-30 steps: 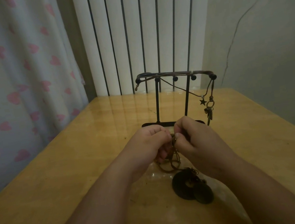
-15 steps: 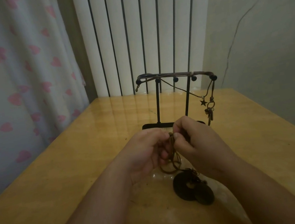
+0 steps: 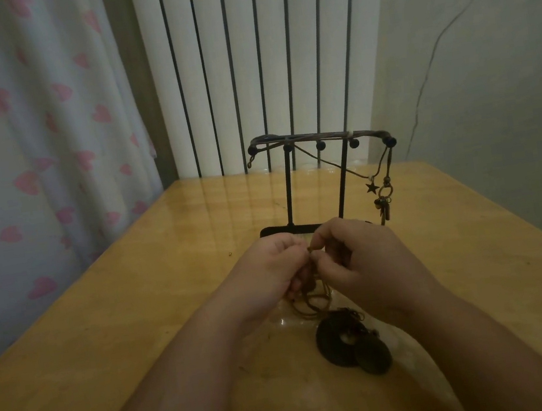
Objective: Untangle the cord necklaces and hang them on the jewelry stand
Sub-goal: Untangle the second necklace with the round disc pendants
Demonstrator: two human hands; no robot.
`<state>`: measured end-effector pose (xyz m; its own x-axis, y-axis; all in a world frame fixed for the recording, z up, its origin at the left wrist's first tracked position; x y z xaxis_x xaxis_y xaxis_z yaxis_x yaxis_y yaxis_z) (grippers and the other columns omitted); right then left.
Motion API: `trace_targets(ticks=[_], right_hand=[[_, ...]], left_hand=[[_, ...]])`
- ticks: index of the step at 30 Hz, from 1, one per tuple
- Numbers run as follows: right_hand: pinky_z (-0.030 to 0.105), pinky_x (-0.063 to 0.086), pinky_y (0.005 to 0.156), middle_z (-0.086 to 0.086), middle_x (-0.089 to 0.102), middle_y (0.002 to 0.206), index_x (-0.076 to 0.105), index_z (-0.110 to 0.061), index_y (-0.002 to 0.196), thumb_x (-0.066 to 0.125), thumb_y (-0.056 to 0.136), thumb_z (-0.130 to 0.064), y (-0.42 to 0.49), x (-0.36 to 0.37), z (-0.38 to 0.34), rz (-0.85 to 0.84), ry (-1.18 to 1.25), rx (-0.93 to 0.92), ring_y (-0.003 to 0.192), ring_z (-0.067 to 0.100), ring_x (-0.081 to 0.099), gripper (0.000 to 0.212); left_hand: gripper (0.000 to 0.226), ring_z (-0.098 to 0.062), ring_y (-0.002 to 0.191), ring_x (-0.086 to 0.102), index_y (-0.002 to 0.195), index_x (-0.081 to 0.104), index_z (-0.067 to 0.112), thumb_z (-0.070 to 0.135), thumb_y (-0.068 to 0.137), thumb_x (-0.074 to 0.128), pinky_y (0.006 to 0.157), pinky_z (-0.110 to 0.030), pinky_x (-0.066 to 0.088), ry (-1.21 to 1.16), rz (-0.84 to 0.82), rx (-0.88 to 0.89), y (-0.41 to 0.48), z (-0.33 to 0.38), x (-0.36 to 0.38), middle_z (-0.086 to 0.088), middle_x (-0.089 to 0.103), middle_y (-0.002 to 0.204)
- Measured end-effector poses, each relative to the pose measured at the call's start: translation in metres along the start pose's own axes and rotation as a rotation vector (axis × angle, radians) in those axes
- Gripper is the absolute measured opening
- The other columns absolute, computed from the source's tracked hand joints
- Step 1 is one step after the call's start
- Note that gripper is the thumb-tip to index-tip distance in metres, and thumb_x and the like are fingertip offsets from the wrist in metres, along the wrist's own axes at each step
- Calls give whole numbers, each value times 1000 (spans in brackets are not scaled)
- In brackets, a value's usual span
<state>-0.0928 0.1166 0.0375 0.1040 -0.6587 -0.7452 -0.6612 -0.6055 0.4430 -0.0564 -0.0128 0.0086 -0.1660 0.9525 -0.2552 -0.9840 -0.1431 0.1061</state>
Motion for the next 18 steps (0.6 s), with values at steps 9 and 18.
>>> trace_targets(ticks=[9, 18], right_hand=[[19, 44, 56, -11, 57, 77, 51, -36, 85, 54, 91, -30, 0, 0, 2, 1, 52, 48, 68, 4, 54, 9], [16, 44, 53, -9, 57, 72, 54, -36, 82, 62, 86, -26, -1, 1, 6, -1, 96, 68, 66, -3, 53, 13]], left_hand=[[32, -17, 64, 51, 69, 63, 23, 16, 95, 46, 61, -34, 41, -55, 24, -23, -3, 5, 4, 2, 57, 64], [28, -12, 61, 57, 72, 68, 22, 16, 95, 54, 59, -30, 44, 11, 53, 51, -3, 8, -3, 4, 63, 63]])
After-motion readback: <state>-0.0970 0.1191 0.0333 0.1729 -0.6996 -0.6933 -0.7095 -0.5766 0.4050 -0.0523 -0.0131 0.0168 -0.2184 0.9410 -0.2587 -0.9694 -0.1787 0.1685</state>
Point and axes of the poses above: each hand's wrist, its own y-axis towards the middle knuckle, its own x-axis out of the palm, z = x × y, the point moved 5 cm from there along y, towards the middle knuckle
